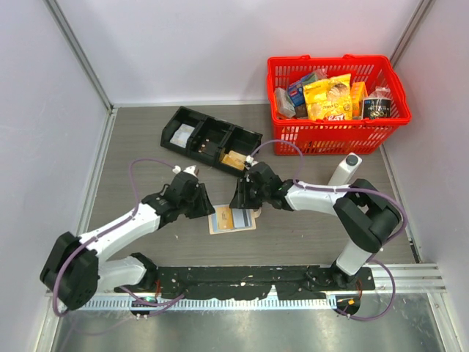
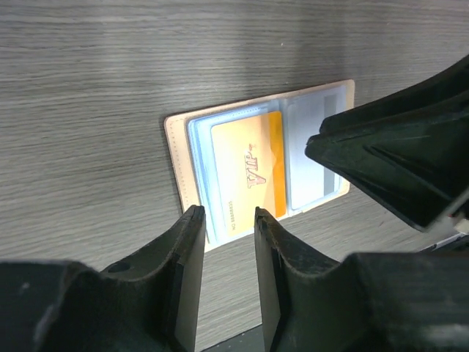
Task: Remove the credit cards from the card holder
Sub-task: Remove the credit card from the card holder.
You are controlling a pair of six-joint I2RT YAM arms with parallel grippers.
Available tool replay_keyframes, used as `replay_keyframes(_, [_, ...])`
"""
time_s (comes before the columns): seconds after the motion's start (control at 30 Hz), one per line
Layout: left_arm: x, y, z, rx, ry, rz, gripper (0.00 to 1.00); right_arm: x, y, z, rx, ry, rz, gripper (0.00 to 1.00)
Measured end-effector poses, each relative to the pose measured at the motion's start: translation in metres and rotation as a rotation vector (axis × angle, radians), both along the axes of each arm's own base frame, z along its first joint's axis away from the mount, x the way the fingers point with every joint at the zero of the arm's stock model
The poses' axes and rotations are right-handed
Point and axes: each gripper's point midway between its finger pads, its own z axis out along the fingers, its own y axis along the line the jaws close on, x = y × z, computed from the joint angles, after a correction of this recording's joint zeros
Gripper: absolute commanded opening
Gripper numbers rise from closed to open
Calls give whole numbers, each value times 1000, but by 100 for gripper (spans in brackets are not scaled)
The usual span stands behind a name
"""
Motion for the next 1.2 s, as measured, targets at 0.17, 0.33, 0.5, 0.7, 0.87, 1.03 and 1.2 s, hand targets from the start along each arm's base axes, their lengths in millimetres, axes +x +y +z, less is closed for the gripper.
replay_keyframes(0.17, [-1, -12, -25, 3, 90, -32, 24, 3, 2, 2, 78, 10, 3, 43])
replay_keyframes(0.33, [-5, -14, -47, 28, 156, -42, 14, 4, 9, 4, 142, 15, 17, 42])
replay_keyframes(0.5, [-5, -14, -57, 43, 181, -37, 10, 0, 2, -13, 145, 57, 7, 42])
replay_keyframes(0.7, [-4, -16, -58, 36, 186, -32, 9, -1, 3, -15, 199, 75, 25, 39])
replay_keyframes(0.87, [-3, -18, -59, 24, 187, -26, 8, -4, 9, -19, 240, 90, 49, 34])
replay_keyframes(1.03, [-3, -18, -59, 23, 187, -26, 8, -7, 12, -21, 270, 96, 69, 26])
replay_keyframes(1.2, [-2, -19, -60, 17, 189, -28, 6, -11, 11, -23, 286, 101, 75, 15])
